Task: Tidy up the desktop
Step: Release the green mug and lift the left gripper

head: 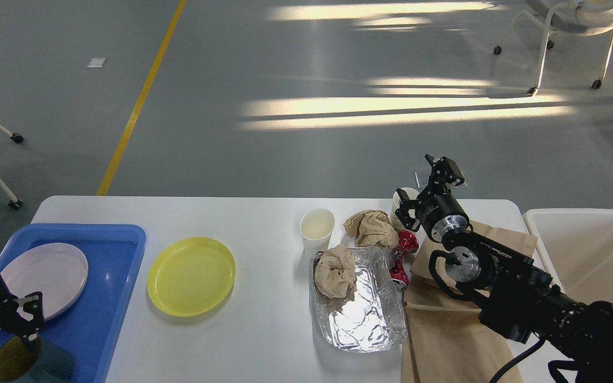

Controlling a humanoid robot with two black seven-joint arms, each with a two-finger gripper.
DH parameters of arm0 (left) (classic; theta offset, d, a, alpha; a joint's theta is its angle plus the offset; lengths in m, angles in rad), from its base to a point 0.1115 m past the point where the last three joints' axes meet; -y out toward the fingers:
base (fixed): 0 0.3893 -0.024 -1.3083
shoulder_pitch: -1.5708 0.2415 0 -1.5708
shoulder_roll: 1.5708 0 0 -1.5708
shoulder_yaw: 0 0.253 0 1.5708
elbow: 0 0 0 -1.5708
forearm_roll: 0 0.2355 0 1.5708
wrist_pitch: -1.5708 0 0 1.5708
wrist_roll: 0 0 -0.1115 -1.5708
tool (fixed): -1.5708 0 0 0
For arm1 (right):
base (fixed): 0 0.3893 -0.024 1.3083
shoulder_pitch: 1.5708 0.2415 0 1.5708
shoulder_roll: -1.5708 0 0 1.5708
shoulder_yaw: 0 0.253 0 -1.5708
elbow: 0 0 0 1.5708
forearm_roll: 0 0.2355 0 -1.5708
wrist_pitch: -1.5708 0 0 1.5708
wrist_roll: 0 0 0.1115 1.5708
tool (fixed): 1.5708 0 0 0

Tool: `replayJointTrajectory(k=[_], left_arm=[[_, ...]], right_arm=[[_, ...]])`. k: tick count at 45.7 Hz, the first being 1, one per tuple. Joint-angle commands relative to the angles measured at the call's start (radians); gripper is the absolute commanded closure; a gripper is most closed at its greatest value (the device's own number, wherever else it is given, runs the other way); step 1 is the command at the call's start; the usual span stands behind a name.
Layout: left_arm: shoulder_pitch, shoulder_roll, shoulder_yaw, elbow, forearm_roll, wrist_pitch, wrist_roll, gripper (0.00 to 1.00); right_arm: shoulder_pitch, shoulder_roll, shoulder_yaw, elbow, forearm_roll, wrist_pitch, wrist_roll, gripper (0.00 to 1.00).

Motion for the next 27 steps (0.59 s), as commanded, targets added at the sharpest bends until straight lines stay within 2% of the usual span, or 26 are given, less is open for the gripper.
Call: replayJointTrajectory(k=[1, 14, 27], left_arm=[[-0.017, 0.000, 0.002, 0.000, 0.001, 0.000, 0.005, 0.13], [-0.121, -0.027, 0.007, 0.061, -0.003, 0.000, -0.012, 0.10], [-0.302, -0.207, 0.005, 0.061, -0.007, 0.000, -0.007, 0.10]], right_arm=[[-0.001, 0.000, 0.000, 0.000, 0.000, 0.000, 0.000, 0.00], [-0.001, 0.000, 0.000, 0.000, 0.000, 0.000, 0.000, 0.00], [-0.001, 0.000, 0.000, 0.000, 0.000, 0.000, 0.000, 0.00]])
